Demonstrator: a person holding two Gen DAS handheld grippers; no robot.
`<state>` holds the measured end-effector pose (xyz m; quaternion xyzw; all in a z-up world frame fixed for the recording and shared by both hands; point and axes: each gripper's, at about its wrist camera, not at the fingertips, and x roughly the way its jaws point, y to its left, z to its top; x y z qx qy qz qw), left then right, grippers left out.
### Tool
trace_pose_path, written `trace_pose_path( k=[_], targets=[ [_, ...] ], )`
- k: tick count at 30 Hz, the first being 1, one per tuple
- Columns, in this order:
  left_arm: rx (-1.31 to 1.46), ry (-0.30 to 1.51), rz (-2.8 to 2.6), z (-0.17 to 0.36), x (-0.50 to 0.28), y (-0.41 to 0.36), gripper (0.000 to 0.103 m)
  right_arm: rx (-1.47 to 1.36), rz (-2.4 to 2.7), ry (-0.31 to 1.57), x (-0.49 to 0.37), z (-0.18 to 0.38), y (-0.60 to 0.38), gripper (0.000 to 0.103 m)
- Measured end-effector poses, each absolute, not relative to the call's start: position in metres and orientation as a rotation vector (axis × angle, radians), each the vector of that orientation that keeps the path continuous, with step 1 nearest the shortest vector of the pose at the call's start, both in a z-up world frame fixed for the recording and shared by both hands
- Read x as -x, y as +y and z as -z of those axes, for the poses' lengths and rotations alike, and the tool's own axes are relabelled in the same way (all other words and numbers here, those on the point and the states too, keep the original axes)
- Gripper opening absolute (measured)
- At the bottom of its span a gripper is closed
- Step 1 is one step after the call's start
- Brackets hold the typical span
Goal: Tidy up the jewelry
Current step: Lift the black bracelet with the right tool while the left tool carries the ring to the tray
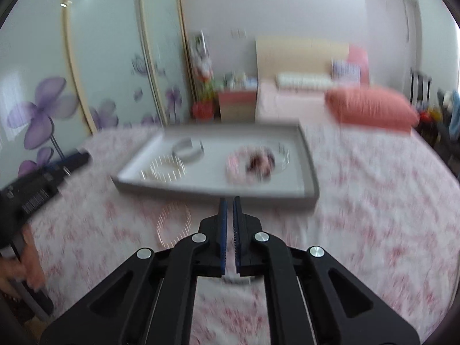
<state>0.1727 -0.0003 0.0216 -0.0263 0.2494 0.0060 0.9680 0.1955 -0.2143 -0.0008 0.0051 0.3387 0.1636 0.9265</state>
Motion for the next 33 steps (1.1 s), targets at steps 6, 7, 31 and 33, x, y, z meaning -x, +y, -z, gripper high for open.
trace_pose_path(
  k=[6,7,31,33],
  targets=[
    [0.056,0.501,-0.024,-0.022,-0.171,0.008,0.022,-0.044,-0.268,0.875,-0.204,0.038,-0.224,0.025],
    [0.058,0.502,-0.026,-0.022,-0.171,0.009,0.022,-0.045,-0.265,0.886,-0.204,0.041,-0.224,0.026],
    [0.060,0.501,-0.023,-0.026,-0.167,0.011,0.022,-0.042,-0.245,0.710,-0.181,0.022,-0.236,0.011],
    [0.061,0.495,-0.022,-0.028,-0.165,0.010,0.022,-0.059,-0.271,0.646,-0.177,0.007,-0.238,0.011]
  ],
)
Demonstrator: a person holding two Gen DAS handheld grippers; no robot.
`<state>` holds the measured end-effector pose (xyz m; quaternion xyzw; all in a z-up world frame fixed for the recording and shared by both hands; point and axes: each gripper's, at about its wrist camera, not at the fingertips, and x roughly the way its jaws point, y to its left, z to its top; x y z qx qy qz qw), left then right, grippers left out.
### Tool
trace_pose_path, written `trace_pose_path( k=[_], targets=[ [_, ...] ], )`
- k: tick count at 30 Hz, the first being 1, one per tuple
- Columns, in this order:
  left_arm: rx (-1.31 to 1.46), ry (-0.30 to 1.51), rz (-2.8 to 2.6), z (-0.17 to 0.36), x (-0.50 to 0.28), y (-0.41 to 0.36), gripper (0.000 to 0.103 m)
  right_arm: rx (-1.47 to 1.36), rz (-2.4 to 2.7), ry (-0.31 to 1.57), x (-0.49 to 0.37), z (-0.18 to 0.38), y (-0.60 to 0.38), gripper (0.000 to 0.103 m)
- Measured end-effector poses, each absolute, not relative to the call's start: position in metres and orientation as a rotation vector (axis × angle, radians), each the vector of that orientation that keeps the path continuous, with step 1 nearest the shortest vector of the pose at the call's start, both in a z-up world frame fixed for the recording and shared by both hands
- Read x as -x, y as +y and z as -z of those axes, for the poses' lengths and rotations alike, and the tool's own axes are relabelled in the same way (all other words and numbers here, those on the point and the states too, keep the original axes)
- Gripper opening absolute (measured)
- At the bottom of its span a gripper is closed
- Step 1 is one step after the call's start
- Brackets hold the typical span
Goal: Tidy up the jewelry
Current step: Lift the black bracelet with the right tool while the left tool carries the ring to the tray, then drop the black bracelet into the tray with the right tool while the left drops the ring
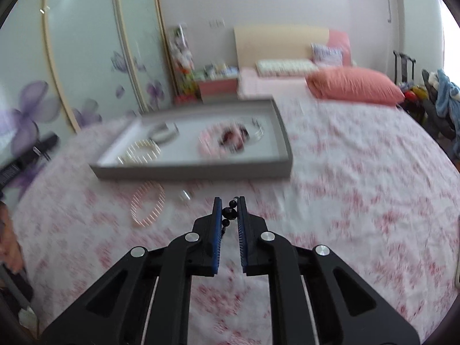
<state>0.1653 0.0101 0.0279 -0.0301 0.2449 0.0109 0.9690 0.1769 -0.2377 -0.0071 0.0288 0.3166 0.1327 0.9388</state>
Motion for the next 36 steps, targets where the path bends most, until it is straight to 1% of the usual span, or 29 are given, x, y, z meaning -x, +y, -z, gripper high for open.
trace_pose_path(
  k=[9,17,26,36],
  targets=[
    [0.058,0.471,-0.015,-0.034,-0.161,0.006,0.022,-0.099,-0.294,0.464,-0.167,-0.038,-0.240,0.011],
    [0.045,0.439,-0.012,-0.042,-0.158,0.001,0.022,-0.064,-0.293,0.342,-0.156,-0.063,-0.235,0.011],
    [0.024,0.406,-0.016,-0.048,-0.161,-0.009,0.022,-0.018,-0.306,0.256,-0.157,-0.078,-0.220,0.011],
    [0.019,0.397,-0.025,-0.047,-0.180,-0.012,0.022,-0.019,-0.311,0.240,-0.179,-0.078,-0.213,0.011]
  ],
)
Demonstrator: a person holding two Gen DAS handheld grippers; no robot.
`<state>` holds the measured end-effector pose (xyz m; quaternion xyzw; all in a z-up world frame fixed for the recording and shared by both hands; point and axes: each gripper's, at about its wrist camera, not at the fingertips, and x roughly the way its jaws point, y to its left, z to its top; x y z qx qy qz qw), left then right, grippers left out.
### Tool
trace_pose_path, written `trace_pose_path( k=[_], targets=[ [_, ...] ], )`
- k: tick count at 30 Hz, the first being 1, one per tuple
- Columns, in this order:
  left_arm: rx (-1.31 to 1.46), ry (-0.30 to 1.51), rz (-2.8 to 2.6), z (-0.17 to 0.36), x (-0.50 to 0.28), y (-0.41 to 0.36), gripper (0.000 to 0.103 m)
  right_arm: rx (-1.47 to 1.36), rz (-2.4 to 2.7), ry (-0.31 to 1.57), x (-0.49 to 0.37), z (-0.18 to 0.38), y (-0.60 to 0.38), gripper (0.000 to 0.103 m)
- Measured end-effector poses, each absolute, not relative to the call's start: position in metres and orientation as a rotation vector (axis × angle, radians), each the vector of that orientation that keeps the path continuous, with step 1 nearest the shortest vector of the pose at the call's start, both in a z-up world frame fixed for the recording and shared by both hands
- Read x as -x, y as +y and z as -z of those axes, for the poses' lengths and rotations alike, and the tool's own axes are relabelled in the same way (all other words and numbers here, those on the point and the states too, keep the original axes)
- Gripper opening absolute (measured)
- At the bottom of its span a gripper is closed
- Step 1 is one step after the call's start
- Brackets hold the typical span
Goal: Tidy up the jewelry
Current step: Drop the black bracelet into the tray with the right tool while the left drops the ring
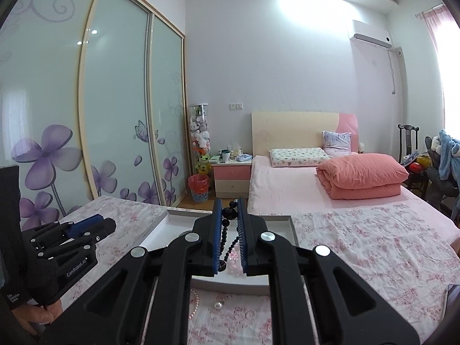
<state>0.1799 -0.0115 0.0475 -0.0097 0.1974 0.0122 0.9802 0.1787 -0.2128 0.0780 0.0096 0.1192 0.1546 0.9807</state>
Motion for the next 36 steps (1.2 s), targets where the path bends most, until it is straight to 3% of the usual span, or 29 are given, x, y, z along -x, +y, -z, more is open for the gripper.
trace_pose_path(
  k=[24,27,29,36],
  targets=[
    [0.028,0.539,0.003,-0.001,-0.305,-0.017,0.022,-0.113,-0.335,0.468,-0.305,-0.029,-0.192,0.012],
    [0.034,0.550,0.008,0.002,-0.311,-0.018,0.031,-0.116,-0.334,0.490,-0.311,-0.027,-0.193,0.018],
    [0.047,0.546,0.000,0.002,-0.311,-0.015,0.035,-0.119,-0.329,0.489,-0.307,-0.028,-0.197,0.043],
    [0.041,0.547,-0.020,-0.002,-0.292,0.002,0.035,-0.121,-0.309,0.487,-0.288,-0.031,-0.211,0.043]
  ],
)
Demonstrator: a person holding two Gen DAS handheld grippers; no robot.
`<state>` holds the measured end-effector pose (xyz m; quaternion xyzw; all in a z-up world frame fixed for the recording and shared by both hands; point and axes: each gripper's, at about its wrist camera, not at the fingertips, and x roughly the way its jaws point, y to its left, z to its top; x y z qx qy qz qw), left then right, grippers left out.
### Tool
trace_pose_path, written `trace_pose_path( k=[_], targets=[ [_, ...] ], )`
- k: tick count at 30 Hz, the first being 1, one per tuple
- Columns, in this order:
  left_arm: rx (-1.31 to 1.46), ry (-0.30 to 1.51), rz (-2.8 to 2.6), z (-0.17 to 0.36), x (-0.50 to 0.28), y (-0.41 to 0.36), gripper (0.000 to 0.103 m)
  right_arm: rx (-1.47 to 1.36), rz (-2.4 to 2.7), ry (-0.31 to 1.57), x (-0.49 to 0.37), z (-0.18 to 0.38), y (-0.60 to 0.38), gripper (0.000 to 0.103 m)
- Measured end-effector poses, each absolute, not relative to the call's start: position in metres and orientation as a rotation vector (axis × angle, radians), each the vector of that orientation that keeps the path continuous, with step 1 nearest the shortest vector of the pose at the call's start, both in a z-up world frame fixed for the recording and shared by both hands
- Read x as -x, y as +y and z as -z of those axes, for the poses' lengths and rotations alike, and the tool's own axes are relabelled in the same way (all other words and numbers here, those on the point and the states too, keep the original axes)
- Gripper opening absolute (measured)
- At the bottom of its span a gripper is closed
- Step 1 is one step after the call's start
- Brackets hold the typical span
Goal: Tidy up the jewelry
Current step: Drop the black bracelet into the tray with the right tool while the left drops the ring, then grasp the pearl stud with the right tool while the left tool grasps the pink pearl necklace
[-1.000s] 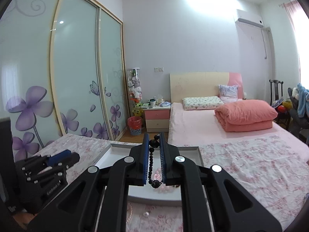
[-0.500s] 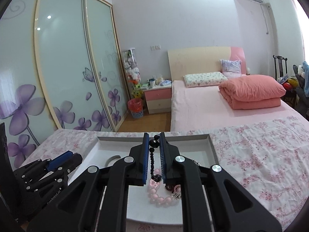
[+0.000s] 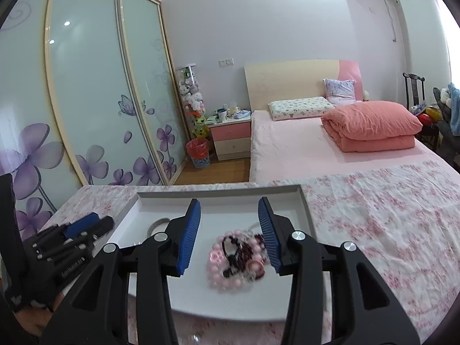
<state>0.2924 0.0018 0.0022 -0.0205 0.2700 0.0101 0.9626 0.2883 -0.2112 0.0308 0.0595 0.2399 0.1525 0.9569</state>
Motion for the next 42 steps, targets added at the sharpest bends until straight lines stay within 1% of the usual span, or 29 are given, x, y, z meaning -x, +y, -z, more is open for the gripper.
trace_pose_path(
  k=[9,17,19,24,25,29,31,34,38,42],
  targets=[
    [0.054,0.608,0.008,0.008,-0.251,0.012,0.035,-0.114,-0.318,0.566,-0.250,-0.016,-0.219,0.043],
    [0.061,0.779,0.148,0.040,-0.227,-0.011,0.035,-0.102,-0.331,0.703,-0.231,0.017,-0.222,0.043],
    [0.076,0.830,0.184,0.048,-0.228,-0.020,0.035,-0.103,-0.330,0.723,-0.228,0.024,-0.222,0.043],
    [0.073,0.883,0.171,0.063,-0.235,-0.035,0.034,-0.093,-0.349,0.740,-0.224,0.027,-0.218,0.043],
    [0.076,0.898,0.164,0.067,-0.237,-0.037,0.031,-0.089,-0.350,0.739,-0.223,0.027,-0.218,0.043],
    [0.048,0.898,0.140,0.068,-0.240,-0.042,0.025,-0.085,-0.356,0.749,-0.223,0.029,-0.215,0.043],
    [0.042,0.897,0.126,0.068,-0.241,-0.043,0.018,-0.083,-0.357,0.756,-0.224,0.031,-0.214,0.043],
    [0.026,0.894,0.123,0.068,-0.242,-0.044,0.011,-0.082,-0.358,0.766,-0.225,0.033,-0.212,0.043],
    [0.023,0.896,0.124,0.068,-0.243,-0.044,0.007,-0.082,-0.354,0.772,-0.226,0.033,-0.211,0.043],
    [0.014,0.895,0.122,0.068,-0.241,-0.044,0.007,-0.082,-0.355,0.774,-0.225,0.033,-0.211,0.043]
  ],
)
